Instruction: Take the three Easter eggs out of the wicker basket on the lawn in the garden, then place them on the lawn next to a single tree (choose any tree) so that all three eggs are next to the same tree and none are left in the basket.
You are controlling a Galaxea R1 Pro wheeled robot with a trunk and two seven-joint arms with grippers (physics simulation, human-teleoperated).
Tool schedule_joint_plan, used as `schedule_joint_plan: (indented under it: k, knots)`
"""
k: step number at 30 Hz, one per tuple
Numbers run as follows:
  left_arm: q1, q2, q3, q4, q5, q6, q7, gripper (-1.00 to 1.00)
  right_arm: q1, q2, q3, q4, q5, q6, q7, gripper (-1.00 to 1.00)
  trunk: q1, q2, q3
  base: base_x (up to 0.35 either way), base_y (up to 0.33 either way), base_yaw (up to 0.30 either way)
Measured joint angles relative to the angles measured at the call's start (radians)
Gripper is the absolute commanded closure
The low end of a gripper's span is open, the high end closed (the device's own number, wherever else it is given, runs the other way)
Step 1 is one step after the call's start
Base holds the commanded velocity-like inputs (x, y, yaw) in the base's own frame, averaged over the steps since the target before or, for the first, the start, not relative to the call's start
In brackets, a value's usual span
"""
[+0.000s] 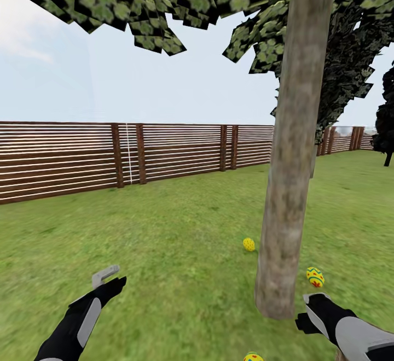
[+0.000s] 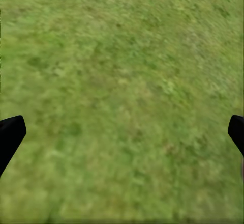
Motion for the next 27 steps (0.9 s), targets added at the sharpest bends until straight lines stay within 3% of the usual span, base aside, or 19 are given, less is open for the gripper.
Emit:
schedule_joint_plan:
  k: [20, 27]
  knots:
    - [0.0, 0.0, 0.001, -0.001, 0.001, -0.003, 0.0, -1.0, 0.0, 0.003, 0.0, 0.0, -0.001, -0.001, 0.001, -1.0, -0.077, 0.14, 0.063, 0.0, 0.0, 0.0]
    - [0.0, 0.0, 0.002, -0.001, 0.003, -0.01, -0.001, -1.0, 0.0, 0.0, 0.0, 0.005, 0.0, -0.011, 0.003, -1.0, -0.077, 0.14, 0.063, 0.0, 0.0, 0.0]
